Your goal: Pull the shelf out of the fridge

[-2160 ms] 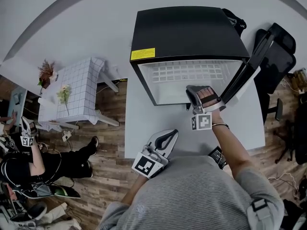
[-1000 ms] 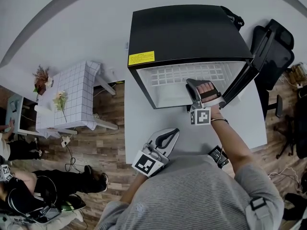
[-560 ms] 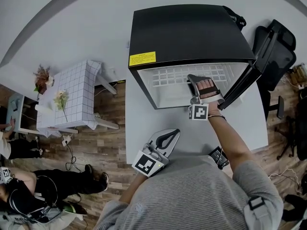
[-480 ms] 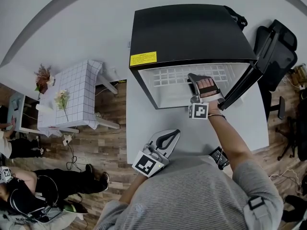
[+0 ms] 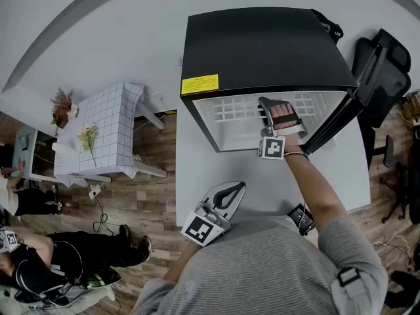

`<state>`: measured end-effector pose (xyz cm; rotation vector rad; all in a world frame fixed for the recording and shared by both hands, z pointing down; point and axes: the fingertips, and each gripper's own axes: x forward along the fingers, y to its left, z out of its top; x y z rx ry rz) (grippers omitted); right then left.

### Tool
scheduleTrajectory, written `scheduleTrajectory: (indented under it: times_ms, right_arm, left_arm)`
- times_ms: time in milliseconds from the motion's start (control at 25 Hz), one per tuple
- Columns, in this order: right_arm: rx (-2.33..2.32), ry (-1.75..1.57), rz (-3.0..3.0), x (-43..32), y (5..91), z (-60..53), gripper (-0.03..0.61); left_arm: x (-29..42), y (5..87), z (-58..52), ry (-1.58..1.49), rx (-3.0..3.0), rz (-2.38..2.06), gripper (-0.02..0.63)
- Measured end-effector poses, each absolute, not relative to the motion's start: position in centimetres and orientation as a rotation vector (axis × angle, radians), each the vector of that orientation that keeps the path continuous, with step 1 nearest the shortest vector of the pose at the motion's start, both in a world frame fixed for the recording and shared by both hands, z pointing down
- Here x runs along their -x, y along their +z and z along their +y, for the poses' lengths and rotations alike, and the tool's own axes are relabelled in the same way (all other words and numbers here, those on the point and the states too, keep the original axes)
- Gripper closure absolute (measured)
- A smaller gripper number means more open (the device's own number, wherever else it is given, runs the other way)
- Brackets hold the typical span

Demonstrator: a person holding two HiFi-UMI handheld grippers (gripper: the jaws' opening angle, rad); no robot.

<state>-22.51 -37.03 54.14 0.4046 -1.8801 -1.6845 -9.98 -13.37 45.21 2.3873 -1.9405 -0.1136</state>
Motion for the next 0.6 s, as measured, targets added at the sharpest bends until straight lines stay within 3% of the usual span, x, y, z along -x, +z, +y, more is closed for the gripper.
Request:
scheduleTrajectory:
  times_ms: [600]
  right_arm:
    - [-0.438, -1.706, -1.866, 23.8, 55.2, -38.2, 0.434]
  left_arm:
    - [10.4, 45.4, -14.3, -0.116, -2.403, -1.912, 0.603]
